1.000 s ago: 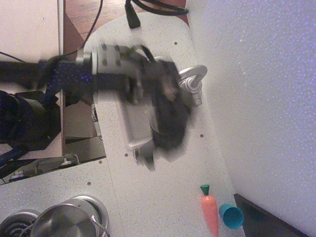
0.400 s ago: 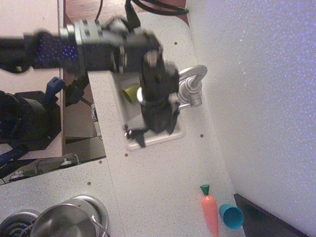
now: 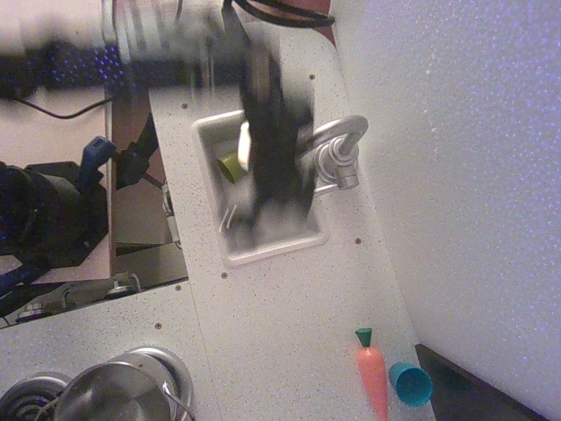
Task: Turn faucet left
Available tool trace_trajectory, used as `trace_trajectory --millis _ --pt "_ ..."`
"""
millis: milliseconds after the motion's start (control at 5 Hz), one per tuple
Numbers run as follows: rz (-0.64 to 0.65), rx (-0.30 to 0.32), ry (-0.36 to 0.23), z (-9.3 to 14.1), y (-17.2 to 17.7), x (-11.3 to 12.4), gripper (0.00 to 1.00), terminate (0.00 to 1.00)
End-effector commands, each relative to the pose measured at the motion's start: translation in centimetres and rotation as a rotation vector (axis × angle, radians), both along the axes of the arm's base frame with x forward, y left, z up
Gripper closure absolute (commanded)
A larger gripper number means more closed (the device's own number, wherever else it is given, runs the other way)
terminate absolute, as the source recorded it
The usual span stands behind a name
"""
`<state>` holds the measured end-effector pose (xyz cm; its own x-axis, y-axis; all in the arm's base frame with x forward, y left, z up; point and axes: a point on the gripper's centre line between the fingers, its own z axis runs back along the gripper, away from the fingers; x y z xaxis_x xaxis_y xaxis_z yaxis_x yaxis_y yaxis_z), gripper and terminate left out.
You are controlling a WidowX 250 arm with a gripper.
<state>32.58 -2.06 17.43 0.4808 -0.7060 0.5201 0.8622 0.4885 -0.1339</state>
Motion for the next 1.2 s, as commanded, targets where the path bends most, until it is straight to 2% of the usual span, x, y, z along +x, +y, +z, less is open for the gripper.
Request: trace_trajectory --millis 0,400,600,1000 --pt "0.119 0.041 -0.077 2.2 4.8 0.8 0.00 0.00" --pt "0.132 0.083 -0.056 1.7 5.5 0.9 0.00 0.00" --pt "0.121 0.126 -0.051 2.0 5.4 1.3 0.00 0.00" --pt "0.195 0.182 -0.116 4.0 9.0 1.7 0.00 0.00"
